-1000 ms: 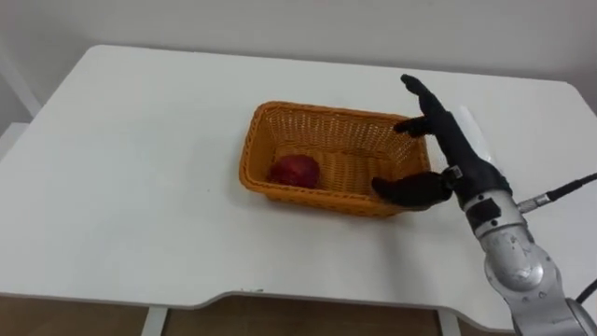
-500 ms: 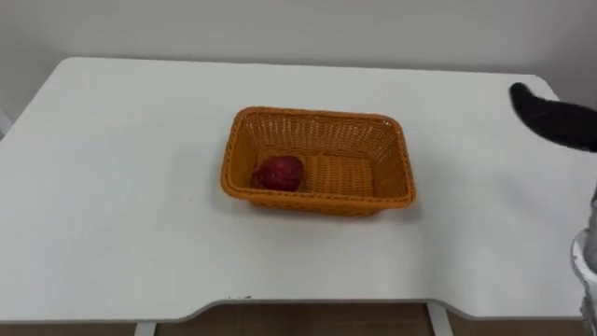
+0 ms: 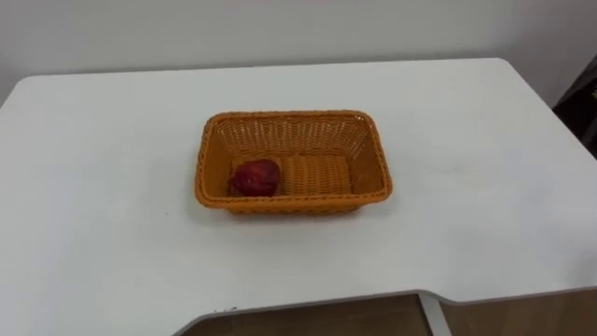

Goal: Pick and place apple

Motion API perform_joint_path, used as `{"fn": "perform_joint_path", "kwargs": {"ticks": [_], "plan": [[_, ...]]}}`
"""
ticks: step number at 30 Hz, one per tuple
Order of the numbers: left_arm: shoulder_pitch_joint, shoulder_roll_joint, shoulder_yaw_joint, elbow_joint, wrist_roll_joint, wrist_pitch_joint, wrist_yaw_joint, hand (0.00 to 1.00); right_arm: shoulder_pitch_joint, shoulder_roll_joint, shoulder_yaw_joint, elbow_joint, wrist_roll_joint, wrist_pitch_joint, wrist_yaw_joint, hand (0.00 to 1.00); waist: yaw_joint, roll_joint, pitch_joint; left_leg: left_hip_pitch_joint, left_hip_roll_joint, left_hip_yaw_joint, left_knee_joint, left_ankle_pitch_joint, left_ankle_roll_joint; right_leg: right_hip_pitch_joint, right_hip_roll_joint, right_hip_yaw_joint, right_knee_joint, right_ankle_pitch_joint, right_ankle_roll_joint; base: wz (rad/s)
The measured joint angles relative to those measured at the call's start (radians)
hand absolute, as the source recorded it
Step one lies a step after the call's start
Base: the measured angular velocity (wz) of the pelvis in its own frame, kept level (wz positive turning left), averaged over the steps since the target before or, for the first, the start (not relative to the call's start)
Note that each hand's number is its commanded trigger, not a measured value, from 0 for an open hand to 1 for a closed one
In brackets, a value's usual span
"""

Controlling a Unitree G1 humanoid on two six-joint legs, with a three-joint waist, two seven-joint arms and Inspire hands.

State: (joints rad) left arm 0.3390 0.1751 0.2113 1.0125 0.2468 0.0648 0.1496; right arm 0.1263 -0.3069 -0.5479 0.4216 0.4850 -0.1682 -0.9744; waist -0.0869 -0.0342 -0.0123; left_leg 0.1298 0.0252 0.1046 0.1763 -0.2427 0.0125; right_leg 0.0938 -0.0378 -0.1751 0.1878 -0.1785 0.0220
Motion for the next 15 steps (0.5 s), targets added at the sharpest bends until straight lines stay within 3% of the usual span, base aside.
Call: {"fn": "perform_joint_path", "kwargs": {"ticks": [8, 9, 15], "plan": [[0.007, -0.012, 0.021, -0.012, 0.002, 0.021, -0.003, 0.00, 0.017, 0.042, 0.006, 0.494, 0.177, 0.085, 0.112, 0.00, 0.006, -0.004, 0.0025, 0.003, -0.002, 0.001, -0.004, 0.000, 0.000, 0.003, -0.001, 0.010, -0.002, -0.002, 0.002, 0.00], [0.003, -0.014, 0.020, -0.012, 0.003, 0.026, -0.004, 0.00, 0.020, 0.058, 0.008, 0.539, 0.183, 0.103, 0.129, 0.00, 0.005, 0.002, 0.0059, 0.002, -0.002, 0.001, -0.003, 0.000, 0.000, 0.003, -0.001, 0.012, -0.002, -0.002, 0.002, 0.00], [0.002, -0.029, 0.020, -0.004, 0.008, 0.039, -0.017, 0.00, 0.030, 0.100, 0.153, 0.751, 0.175, 0.152, 0.316, 0.00, 0.020, 0.004, 0.0075, 0.004, -0.002, -0.001, -0.009, 0.000, 0.000, 0.001, 0.001, 0.018, -0.004, -0.003, 0.002, -0.01]]}}
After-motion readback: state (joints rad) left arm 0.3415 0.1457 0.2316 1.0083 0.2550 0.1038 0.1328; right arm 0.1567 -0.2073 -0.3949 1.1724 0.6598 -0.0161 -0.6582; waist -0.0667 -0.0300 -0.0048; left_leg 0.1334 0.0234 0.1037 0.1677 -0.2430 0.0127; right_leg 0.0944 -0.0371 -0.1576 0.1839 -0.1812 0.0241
